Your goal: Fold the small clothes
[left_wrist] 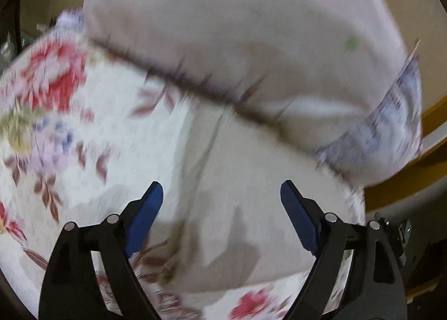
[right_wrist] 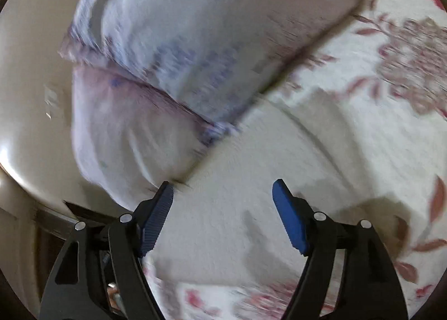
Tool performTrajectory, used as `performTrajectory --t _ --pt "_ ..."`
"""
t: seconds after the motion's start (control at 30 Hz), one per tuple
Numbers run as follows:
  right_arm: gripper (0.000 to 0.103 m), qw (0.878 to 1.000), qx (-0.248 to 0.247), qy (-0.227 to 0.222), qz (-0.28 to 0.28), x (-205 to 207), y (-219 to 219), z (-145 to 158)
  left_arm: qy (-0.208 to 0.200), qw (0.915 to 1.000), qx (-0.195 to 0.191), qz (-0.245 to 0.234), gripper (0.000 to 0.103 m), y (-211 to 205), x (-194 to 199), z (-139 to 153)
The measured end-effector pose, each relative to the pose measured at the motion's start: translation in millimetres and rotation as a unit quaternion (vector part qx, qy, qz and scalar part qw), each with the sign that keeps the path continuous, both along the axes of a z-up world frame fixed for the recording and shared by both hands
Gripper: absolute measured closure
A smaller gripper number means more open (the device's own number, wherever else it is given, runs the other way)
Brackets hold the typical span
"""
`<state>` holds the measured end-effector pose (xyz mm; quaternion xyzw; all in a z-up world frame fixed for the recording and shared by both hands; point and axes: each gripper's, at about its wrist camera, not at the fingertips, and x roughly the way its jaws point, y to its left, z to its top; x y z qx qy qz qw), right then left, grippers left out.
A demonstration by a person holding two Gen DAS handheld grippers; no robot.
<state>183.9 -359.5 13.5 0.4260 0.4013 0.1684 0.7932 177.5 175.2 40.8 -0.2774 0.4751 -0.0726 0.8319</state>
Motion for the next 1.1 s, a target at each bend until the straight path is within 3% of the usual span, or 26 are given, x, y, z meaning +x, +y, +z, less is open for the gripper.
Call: performTrajectory --t 0.13,0.17,0.27,0.3,0.37,0.47,0.5,0.6,0.67,0.77,0.83,0.87,0.9,0.93,1.0,1.03,1.1 --pt "0.028 0.998 0.028 0.046 -0.017 -12.7 -11.8 -26.7 0.050 0.9979 -0.041 -0.004 0.025 2.4 1.2 -41.0" --pt "0.028 0.998 0.035 0.046 -0.019 -15.3 -14.8 -29.6 0.035 0.9986 -0.039 -0.003 0.026 -1.1 2.3 -41.3" --pt "0.028 0.998 0.038 0.043 -0.011 -20.7 -18.2 -31.2 0.048 0.9961 -0.072 -0.019 0.082 -12.2 13.6 -51.0" --pt "0.028 0.998 0.037 0.043 -0.006 -20.0 -18.8 -30.4 0.051 0.9945 -0.088 -0.021 0.085 -15.8 16.5 -54.2" --pt "0.028 0.998 0.036 0.043 -0.002 -16.0 -16.3 -27.6 0.037 0.9933 -0.107 -0.024 0.086 -30.1 18.0 -44.5" --pt "0.028 0.999 0.022 0.034 -0.008 -22.5 -24.0 -21.0 -0.020 0.9867 -0.148 -0.064 0.087 -73.3 24.7 0.1" --pt "0.028 0.999 0.014 0.029 -0.012 -25.4 -28.1 -17.5 -0.042 0.9800 -0.174 -0.087 0.088 -94.6 30.2 15.7" --pt "0.028 0.999 -0.014 0.019 -0.025 -31.4 -44.5 -7.0 -0.075 0.9611 -0.203 -0.172 0.087 -179.9 52.8 48.0" --pt "0.028 0.999 -0.021 0.019 -0.036 -31.5 -57.4 -4.3 -0.070 0.9463 -0.206 -0.239 0.081 -255.6 67.2 51.4" --pt "0.028 0.998 -0.039 0.029 -0.050 -23.3 -72.2 -3.2 -0.040 0.9259 -0.235 -0.293 0.077 -321.6 73.1 41.9" --pt "0.021 0.997 -0.035 0.044 -0.054 -16.3 -83.9 -5.5 -0.046 0.9298 -0.239 -0.276 0.057 -316.2 70.2 40.0" --pt "0.010 0.996 -0.026 0.065 -0.058 -10.8 -91.5 -8.9 -0.059 0.9436 -0.209 -0.250 0.034 -300.4 67.1 39.6" --pt "0.004 0.996 -0.017 0.073 -0.056 -7.6 -94.9 -11.0 -0.067 0.9578 -0.170 -0.222 0.025 -283.7 65.9 37.1" --pt "0.003 0.996 -0.006 0.079 -0.048 -1.4 -96.8 -14.3 -0.064 0.9675 -0.136 -0.203 0.025 -269.8 66.2 32.2" --pt "0.003 0.995 -0.001 0.098 -0.019 15.1 -94.1 -22.9 -0.005 0.9799 -0.087 -0.180 0.025 -245.0 72.4 6.4" --pt "0.003 0.994 0.000 0.105 -0.009 20.6 -91.1 -25.4 0.034 0.9811 -0.078 -0.174 0.025 -240.1 75.0 -8.8" --pt "0.003 0.991 0.001 0.131 0.022 38.1 -80.9 -36.2 0.070 0.9794 -0.066 -0.177 0.025 -241.7 74.9 -25.8"
